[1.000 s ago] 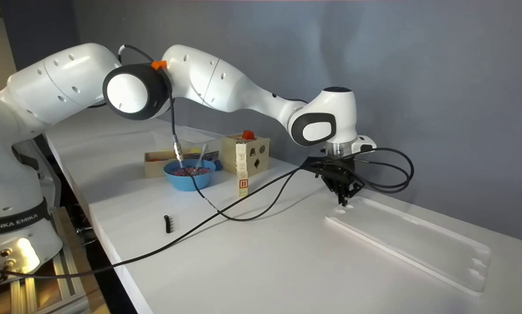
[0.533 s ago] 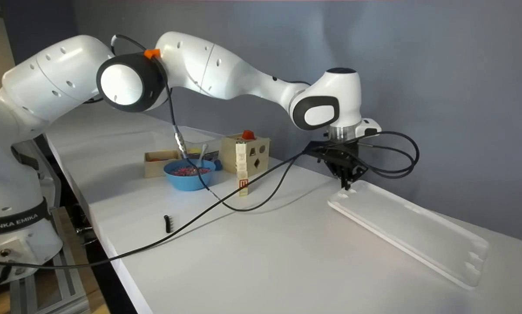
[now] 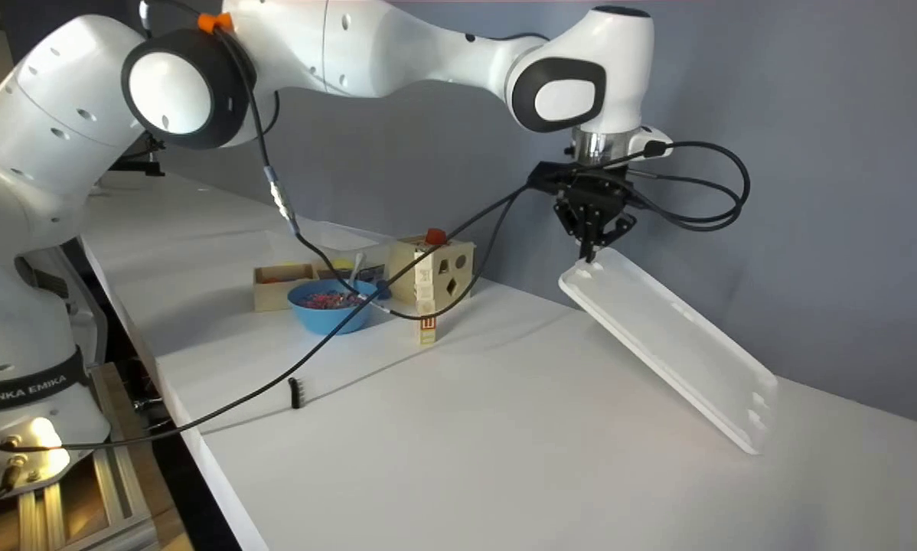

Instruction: Put the white lid on the transparent bowl

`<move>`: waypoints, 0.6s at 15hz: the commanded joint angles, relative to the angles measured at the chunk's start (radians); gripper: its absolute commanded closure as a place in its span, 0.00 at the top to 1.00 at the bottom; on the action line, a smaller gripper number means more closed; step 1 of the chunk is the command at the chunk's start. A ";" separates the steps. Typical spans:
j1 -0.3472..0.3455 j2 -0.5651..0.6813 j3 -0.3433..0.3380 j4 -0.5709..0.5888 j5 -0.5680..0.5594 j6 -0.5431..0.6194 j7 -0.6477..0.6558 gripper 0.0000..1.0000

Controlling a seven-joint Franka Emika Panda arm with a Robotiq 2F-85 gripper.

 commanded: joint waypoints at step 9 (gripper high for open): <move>-0.117 -0.055 0.135 0.128 0.168 -0.240 -0.075 0.02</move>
